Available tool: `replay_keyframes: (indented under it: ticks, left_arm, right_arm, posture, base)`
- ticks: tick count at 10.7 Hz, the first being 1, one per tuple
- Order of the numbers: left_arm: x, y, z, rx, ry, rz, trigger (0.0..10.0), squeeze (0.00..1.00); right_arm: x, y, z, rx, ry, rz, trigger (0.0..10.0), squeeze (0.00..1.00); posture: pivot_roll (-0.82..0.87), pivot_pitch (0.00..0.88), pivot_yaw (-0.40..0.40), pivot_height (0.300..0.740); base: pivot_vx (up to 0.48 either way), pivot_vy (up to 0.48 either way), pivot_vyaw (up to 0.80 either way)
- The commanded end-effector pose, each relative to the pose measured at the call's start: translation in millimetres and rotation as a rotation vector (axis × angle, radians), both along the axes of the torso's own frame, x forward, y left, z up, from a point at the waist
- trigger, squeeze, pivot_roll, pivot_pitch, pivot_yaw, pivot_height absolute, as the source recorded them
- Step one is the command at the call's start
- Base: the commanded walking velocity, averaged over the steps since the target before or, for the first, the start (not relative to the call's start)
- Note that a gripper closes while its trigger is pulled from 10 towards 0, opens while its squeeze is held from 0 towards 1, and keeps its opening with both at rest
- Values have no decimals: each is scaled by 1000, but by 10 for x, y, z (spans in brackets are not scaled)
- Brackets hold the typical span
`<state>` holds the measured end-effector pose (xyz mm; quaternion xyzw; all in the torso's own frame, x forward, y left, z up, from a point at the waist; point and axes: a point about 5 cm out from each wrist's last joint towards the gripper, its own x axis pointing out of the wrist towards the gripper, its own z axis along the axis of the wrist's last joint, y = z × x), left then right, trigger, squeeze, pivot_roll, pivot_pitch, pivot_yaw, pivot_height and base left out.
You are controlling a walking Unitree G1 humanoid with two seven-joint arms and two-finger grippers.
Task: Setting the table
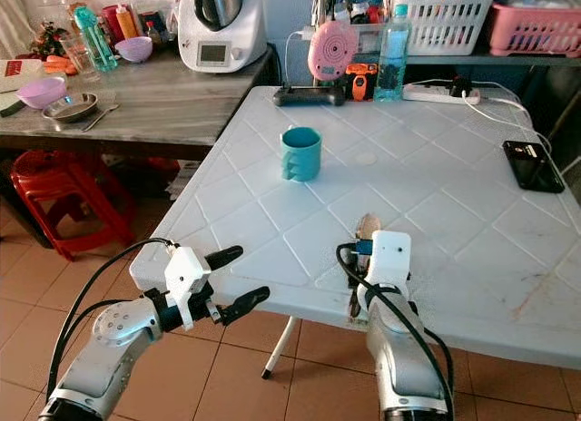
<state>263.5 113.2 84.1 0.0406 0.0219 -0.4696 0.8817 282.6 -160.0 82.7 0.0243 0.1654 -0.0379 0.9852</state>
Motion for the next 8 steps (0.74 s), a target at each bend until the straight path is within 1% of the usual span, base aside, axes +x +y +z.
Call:
replay_keyframes:
  ticks: [1,3,4,6,8]
  left_arm:
    - [-27,12,10,15,5,-23,10000,0]
    - [-38,-4,30,-2,11,-52,10000,0]
    - [-54,-16,45,-15,14,-68,10000,0]
    - [-74,-8,50,-12,11,-68,10000,0]
    - [-36,-20,64,-7,10,-69,10000,0]
  right_arm:
    - [-71,98,-212,39,128,42,0,0]
    - [-81,101,-231,60,149,58,0,0]
    - [-85,69,-249,63,157,58,0,0]
    - [-89,12,-273,62,166,42,0,0]
    - [-102,4,-295,71,170,35,0,0]
  posture:
    - [48,15,91,740]
    - [49,17,91,740]
    - [49,17,92,740]
    - [49,20,97,740]
    - [47,21,99,740]
  base:
    - [0,0,0]
    - [0,0,0]
    - [0,0,0]
    - [0,0,0]
    - [0,0,0]
